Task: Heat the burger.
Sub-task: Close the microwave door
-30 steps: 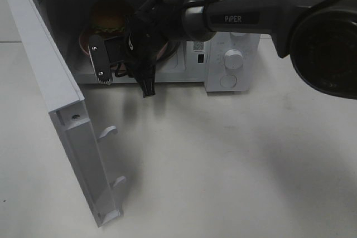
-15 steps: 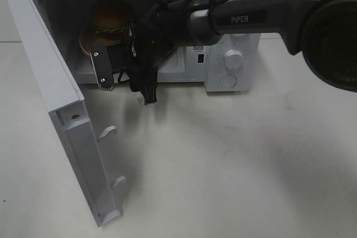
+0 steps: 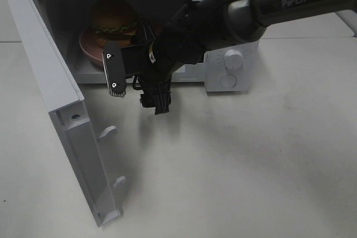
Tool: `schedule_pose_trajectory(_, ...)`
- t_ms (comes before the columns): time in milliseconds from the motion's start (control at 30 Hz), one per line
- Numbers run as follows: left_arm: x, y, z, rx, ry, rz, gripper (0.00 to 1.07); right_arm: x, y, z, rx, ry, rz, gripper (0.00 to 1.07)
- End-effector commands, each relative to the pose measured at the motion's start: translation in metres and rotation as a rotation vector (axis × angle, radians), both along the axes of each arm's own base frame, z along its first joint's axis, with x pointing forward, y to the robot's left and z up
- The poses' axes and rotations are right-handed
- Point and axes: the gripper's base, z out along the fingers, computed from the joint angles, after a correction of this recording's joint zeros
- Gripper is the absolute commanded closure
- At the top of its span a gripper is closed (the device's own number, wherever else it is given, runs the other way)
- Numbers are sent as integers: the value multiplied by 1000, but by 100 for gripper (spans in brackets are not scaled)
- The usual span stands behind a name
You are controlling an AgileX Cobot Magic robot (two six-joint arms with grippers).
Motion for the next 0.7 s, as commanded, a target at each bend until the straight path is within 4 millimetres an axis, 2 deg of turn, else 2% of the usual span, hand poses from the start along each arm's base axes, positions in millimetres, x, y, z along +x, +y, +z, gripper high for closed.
schedule_pose_trajectory(33, -2, 0, 0, -6, -25, 2, 9, -4, -7, 12, 26, -21, -4, 23)
schedule_pose_trajectory(100, -2, 0, 0, -6, -25, 2, 9, -8, -18, 19, 21, -33, -2, 24)
schedule_pose_trajectory(367, -2, 0, 0, -6, -25, 2, 9, -31, -38, 37, 2, -49, 17, 31)
schedule_pose_trajectory(467, -2, 0, 0, -6, -25, 2, 9, -33, -40, 38, 2, -48, 17, 31)
schedule_pose_trajectory(700, -2, 0, 0, -6, -25, 2, 9, -57, -60, 55, 5, -47, 9, 31)
